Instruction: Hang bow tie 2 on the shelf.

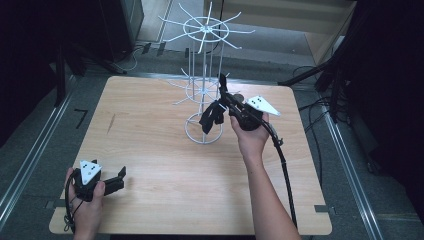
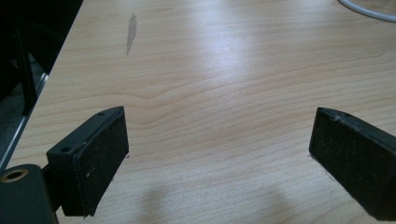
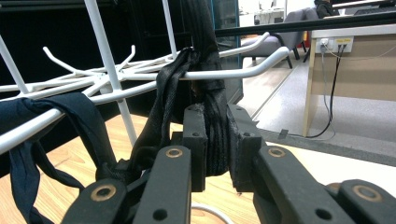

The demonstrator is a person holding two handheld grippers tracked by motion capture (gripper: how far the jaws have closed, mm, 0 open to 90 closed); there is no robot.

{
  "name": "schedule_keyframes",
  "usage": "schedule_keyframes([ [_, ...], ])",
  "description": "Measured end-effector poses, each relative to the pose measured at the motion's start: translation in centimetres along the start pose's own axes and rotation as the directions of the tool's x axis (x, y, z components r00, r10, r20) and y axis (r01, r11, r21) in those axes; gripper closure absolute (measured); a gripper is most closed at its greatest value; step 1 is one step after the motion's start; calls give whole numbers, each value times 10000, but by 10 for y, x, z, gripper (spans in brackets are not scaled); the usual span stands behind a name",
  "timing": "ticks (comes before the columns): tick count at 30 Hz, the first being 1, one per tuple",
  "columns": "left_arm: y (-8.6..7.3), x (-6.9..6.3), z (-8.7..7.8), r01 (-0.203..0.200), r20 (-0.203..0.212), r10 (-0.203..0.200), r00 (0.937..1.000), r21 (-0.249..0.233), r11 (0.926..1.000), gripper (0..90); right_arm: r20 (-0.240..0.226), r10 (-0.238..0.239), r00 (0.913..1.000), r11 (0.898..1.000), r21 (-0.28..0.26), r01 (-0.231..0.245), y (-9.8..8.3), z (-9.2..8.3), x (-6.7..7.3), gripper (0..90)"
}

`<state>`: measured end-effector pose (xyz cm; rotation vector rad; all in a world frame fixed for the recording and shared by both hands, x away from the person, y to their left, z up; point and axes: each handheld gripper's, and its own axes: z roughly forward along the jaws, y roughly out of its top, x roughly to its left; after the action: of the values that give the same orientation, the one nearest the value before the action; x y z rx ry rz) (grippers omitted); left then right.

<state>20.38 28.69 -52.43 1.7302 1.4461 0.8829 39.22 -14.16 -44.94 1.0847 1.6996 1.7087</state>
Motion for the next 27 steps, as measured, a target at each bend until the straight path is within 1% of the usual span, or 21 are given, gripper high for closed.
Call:
schedule_keyframes([
  [2, 0, 0, 0, 21, -6, -21, 10000, 9, 10000, 55, 1, -87, 10000, 10000, 22, 87, 0, -1, -1, 779],
  [3, 0, 0, 0, 16, -1, -16, 10000, 13, 10000, 55, -10, -183, 9998, 9998, 119, 183, 0, -2, -1, 761],
  [5, 0, 0, 0, 4, 7, -4, 10000, 11, 10000, 55, -11, -399, 9992, 9989, 226, 399, -1, -4, -1, 700],
  [8, 0, 0, 0, 19, 3, -19, 10000, 13, 10000, 55, 65, -389, 9992, 9991, 165, 388, -4, -9, -5, 642],
  [11, 0, 0, 0, 0, 2, 0, 10000, 17, 10000, 55, 243, -362, 9990, 9992, 150, 359, -9, -16, -11, 558],
  [13, 0, 0, 0, -3, 7, 3, 10000, 4, 10000, 55, 382, -492, 9981, 9987, 156, 486, -12, -21, -15, 524],
  [16, 0, 0, 0, -8, 0, 8, 10000, 25, 10000, 55, 481, -625, 9969, 9978, 260, 613, -14, -29, -19, 491],
  [20, 0, 0, 0, -1, -15, 1, 10000, -1, 10000, 55, 725, -1007, 9923, 9943, 424, 978, -15, -40, -24, 463],
  [22, 0, 0, 0, -3, -8, 3, 10000, 11, 10000, 55, 765, -1017, 9919, 9938, 530, 978, -17, -45, -25, 434],
  [23, 0, 0, 0, -15, 2, 15, 10000, 12, 10000, 55, 806, -1117, 9905, 9927, 538, 1076, -18, -47, -26, 417],
  [25, 0, 0, 0, -31, 7, 31, 10000, 5, 10000, 55, 883, -1450, 9855, 9877, 719, 1389, -22, -52, -28, 404],
  [27, 0, 0, 0, -21, 3, 21, 10000, -21, 10000, 55, 880, -1478, 9851, 9865, 836, 1406, -26, -57, -29, 395],
])
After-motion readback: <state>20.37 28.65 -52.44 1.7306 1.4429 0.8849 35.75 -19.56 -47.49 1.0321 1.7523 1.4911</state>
